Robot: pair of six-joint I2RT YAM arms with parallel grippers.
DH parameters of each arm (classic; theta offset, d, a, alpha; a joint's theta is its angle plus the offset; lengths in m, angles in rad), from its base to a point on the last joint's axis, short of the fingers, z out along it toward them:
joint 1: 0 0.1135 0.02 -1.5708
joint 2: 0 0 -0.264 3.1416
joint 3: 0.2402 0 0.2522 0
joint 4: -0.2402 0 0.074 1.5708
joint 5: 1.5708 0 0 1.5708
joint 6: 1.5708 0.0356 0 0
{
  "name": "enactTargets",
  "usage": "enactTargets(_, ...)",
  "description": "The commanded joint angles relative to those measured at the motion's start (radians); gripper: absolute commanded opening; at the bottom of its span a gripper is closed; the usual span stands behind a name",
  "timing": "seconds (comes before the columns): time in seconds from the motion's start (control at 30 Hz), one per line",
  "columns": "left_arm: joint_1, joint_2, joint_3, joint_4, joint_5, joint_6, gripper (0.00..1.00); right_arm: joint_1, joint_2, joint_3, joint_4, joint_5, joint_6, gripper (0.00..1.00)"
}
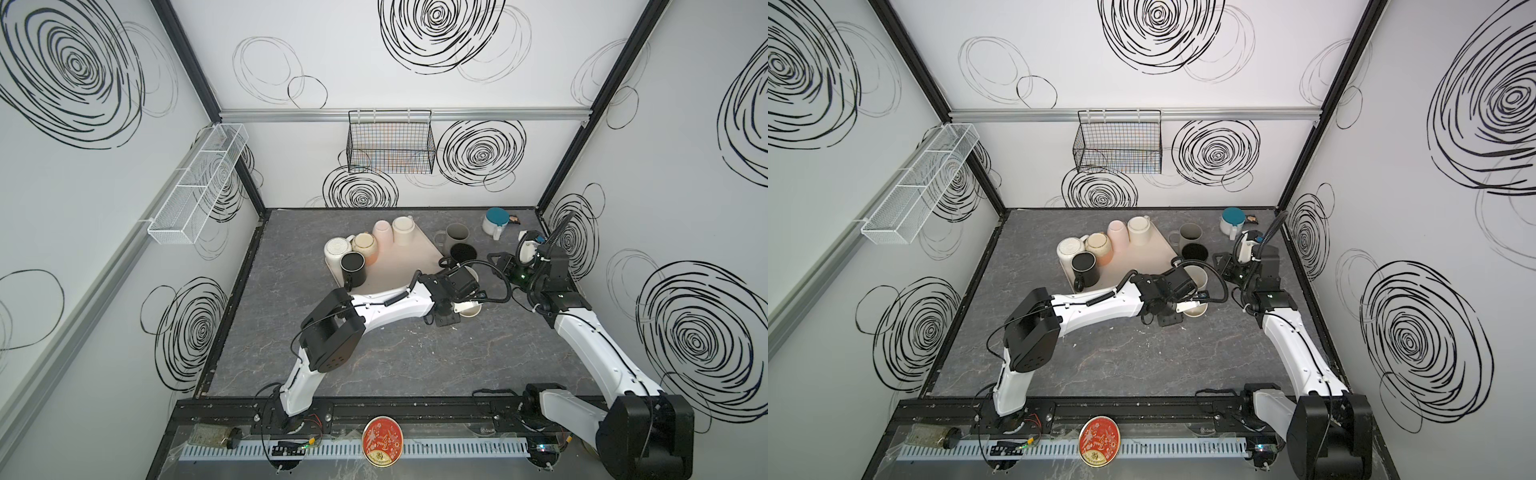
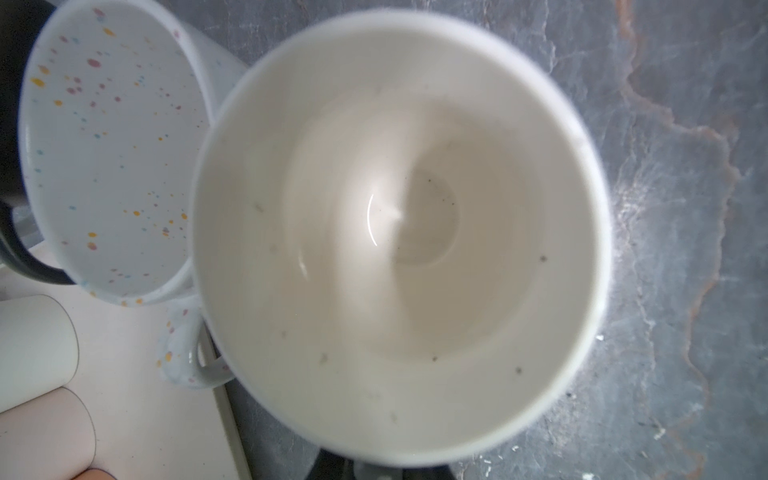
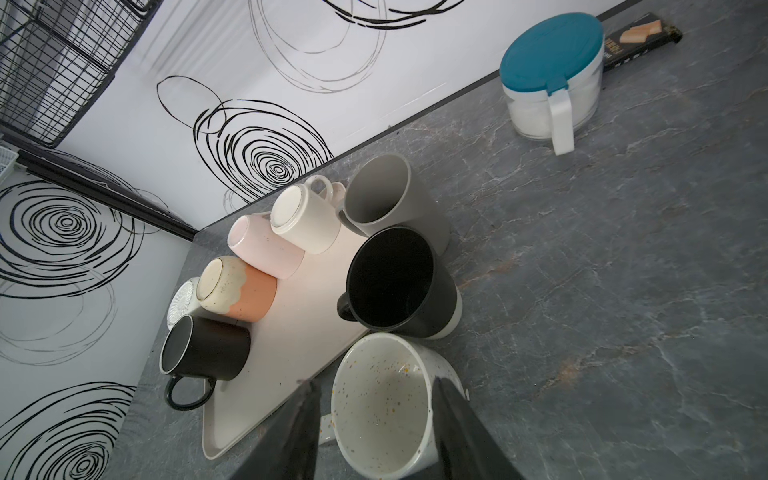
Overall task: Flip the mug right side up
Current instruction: 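Lower the white mug upright beside the speckled mug with the left gripper, then move both grippers toward the upside-down black mug on the tray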
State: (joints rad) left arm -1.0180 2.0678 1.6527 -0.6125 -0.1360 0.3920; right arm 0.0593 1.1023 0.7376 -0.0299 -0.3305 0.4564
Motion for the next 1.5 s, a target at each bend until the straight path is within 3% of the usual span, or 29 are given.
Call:
enactTargets(0.0, 0.009, 0.004, 0.036, -0.004, -0.026, -0.003, 0.2, -0.004, 0.012, -0.006, 0.037, -0.029, 0.007, 0.48)
enactTargets(0.2, 0.009, -0.009, 0.035, 0.0, -0.022, -0.011, 0.31, -0.004, 0.031, 0.002, 0.048, -0.048, 0.01, 0.48)
enactTargets(0.57, 0.013, -0.061, 0.03, 0.0, -0.003, -0.028, 0.39, -0.003, 0.037, 0.016, 0.036, -0.053, 0.011, 0.48)
enactTargets(0.8, 0.044, -0.17, -0.026, 0.061, 0.033, -0.07, 0.49, 0.013, 0.034, 0.031, 0.022, -0.039, 0.002, 0.47)
enactTargets(1.1, 0.153, -0.37, -0.208, 0.225, 0.089, -0.17, 0.51, 0.122, 0.063, 0.08, 0.0, 0.046, -0.023, 0.47)
enactTargets(1.47, 0.408, -0.673, -0.593, 0.46, 0.048, -0.392, 0.55, 0.304, 0.195, 0.181, 0.014, 0.12, -0.024, 0.46)
